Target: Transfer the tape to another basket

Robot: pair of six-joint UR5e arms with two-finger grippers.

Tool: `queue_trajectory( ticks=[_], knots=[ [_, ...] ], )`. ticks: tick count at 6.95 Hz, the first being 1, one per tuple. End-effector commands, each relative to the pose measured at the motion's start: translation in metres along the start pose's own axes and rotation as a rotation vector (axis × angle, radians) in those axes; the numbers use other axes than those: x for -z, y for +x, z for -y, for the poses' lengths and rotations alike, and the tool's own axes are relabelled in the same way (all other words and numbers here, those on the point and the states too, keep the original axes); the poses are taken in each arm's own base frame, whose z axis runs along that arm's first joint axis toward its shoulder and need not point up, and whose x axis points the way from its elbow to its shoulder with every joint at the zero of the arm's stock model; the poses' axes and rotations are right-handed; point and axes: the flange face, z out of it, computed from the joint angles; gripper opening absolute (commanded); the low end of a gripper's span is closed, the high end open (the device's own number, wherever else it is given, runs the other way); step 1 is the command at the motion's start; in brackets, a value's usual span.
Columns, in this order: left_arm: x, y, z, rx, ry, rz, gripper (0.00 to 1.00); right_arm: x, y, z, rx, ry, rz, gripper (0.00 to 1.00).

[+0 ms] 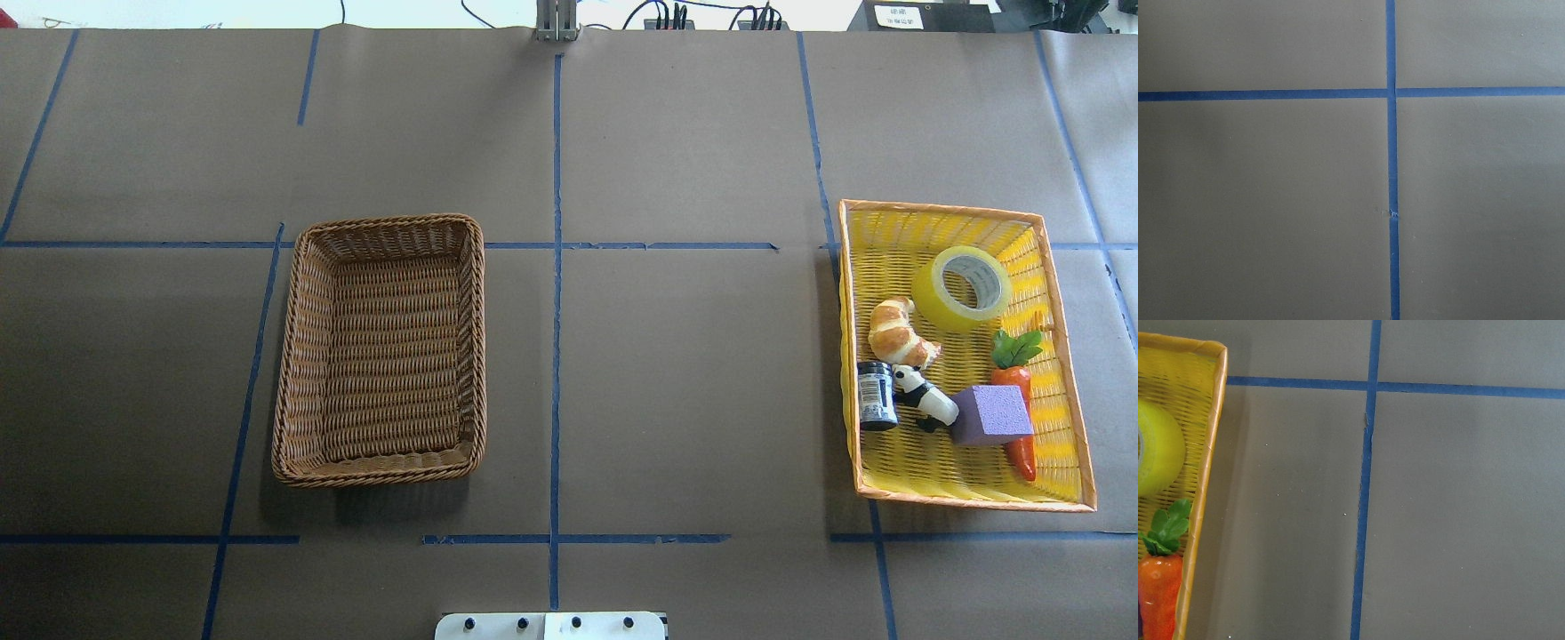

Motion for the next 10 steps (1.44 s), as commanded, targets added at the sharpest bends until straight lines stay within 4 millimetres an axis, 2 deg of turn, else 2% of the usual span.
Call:
queue_trajectory(
  ticks=[1,5,6,7,8,10],
  knots=[
    [0.000,0.000,0.000,-0.003,0.002,0.000,1.00,0.002,-0.002,0.001,0.004,0.005,0.000,1.00],
    [0.000,0.000,0.000,-0.004,0.003,0.000,1.00,0.005,-0.005,0.004,0.015,0.013,-0.002,1.00],
    [0.001,0.001,0.001,-0.003,0.004,-0.002,1.00,0.012,-0.011,0.015,0.033,0.027,-0.005,1.00],
    [0.001,0.002,0.001,0.000,0.006,-0.002,1.00,0.016,-0.016,0.018,0.036,0.035,-0.005,1.00],
    [0.002,0.002,0.001,-0.001,0.007,-0.003,1.00,0.025,-0.025,0.031,0.011,0.054,-0.004,1.00],
    [0.004,0.005,0.003,-0.005,0.012,-0.003,1.00,0.042,-0.070,0.082,0.003,0.087,0.001,1.00]
  ],
)
